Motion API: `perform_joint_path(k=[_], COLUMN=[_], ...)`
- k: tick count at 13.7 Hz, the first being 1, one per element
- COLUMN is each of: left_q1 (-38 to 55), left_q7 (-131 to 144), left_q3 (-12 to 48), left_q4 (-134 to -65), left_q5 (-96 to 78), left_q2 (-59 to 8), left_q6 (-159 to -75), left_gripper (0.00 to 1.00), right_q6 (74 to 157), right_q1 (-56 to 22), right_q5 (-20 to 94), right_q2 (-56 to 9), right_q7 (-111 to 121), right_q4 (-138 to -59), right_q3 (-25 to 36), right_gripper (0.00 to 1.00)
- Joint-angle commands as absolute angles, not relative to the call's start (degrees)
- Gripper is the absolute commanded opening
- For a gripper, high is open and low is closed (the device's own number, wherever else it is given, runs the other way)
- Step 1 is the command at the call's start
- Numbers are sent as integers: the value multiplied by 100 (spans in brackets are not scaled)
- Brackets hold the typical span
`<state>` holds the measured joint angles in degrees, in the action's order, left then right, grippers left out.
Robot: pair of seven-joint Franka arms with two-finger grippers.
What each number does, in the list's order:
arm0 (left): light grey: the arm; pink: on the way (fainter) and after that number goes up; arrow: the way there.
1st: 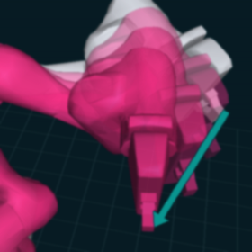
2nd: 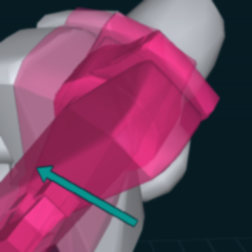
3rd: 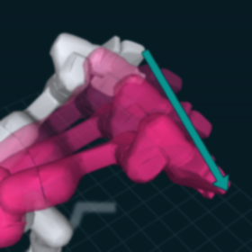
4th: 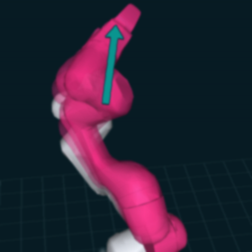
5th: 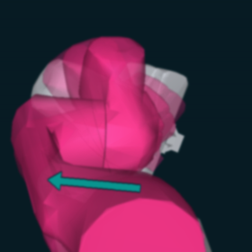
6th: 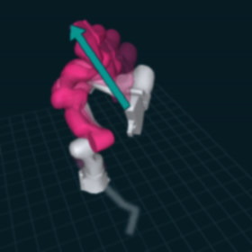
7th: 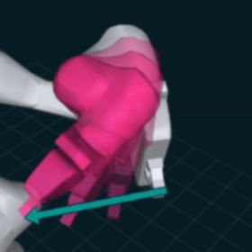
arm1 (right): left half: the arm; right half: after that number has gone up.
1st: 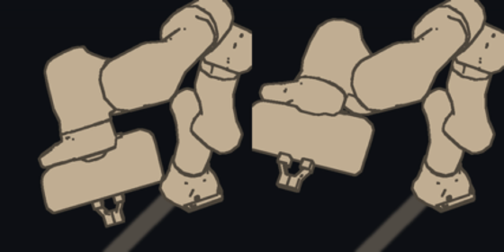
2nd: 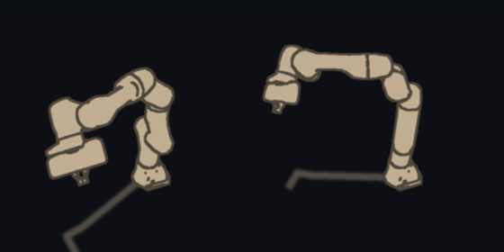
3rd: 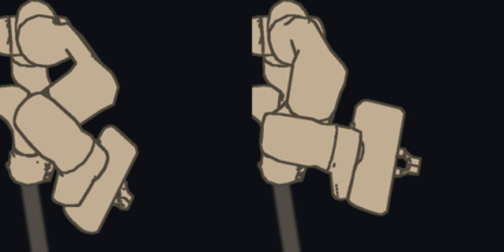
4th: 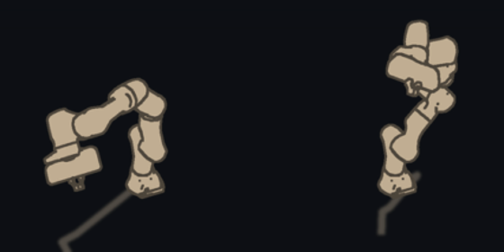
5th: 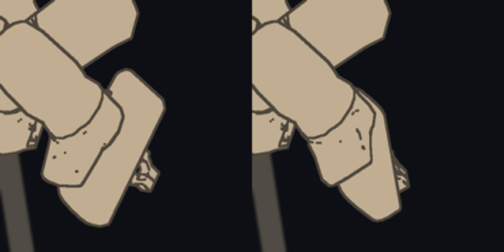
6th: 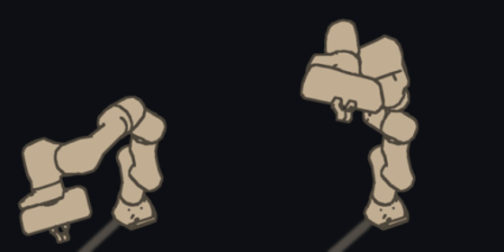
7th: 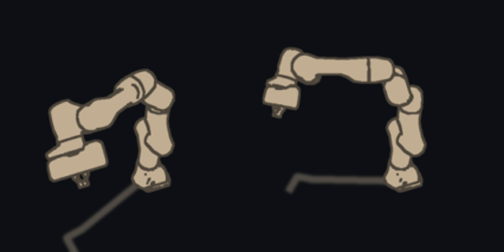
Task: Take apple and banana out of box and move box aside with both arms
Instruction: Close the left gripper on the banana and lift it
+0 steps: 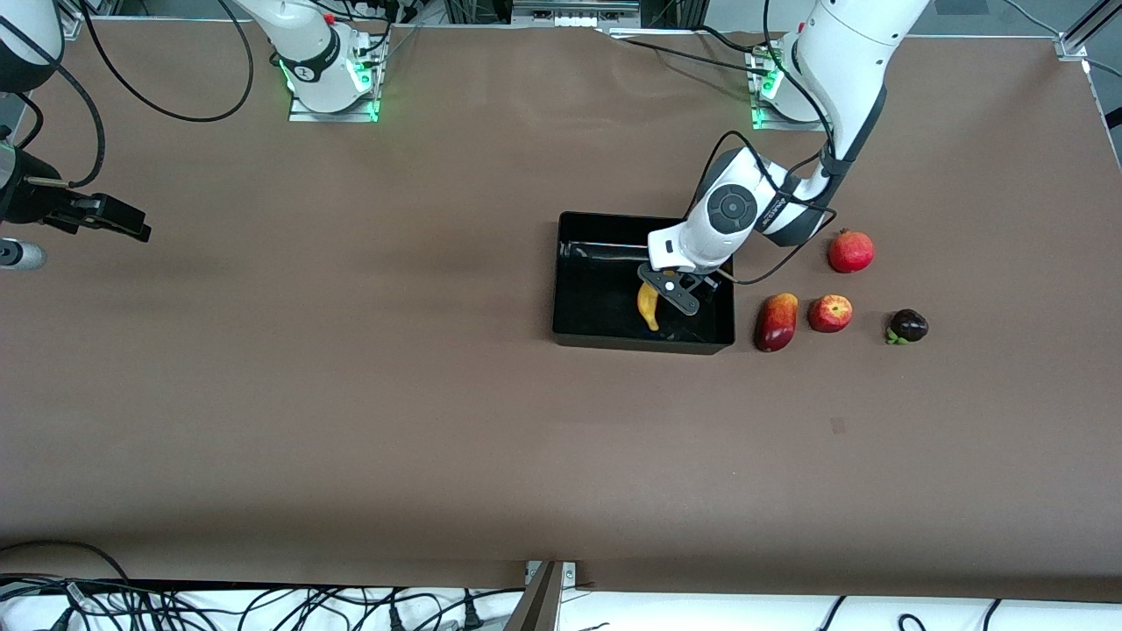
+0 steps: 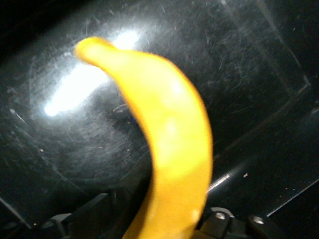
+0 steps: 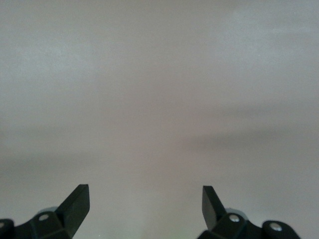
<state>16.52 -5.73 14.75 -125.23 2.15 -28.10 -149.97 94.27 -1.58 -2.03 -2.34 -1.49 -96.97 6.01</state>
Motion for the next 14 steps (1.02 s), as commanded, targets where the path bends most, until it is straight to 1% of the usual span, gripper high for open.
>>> perform_joint_path(k=[1, 6, 9, 11, 13, 14], left_q1=[1723, 1617, 1363, 1100, 836, 661], left_q7=[-571, -492, -510, -527, -615, -841], left_q3=[1371, 1380, 1459, 1643, 1696, 1696], left_q4=[-12428, -12428, -12428, -12419, -12384, -12340], left_q5=[378, 352, 299, 2, -307, -308], left_q2=[-2822, -2181, -1462, -1057, -818, -817], left_q6=[-14968, -14547, -13924, -13485, -13045, -12991], left_gripper=[0, 0, 0, 0, 0, 0], right_q6=[9378, 9378, 9378, 9378, 9343, 9282], right_q1=[-88, -88, -97, -105, -158, -176], right_q5=[-97, -97, -88, -97, -97, -88], right_q2=[-193, -193, -202, -211, -228, -272], right_q7=[-149, -149, -132, -132, -132, -132], right_q4=[-9703, -9703, -9703, -9677, -9677, -9668], right_q3=[554, 554, 536, 519, 483, 475], right_gripper=[100, 100, 100, 100, 100, 100])
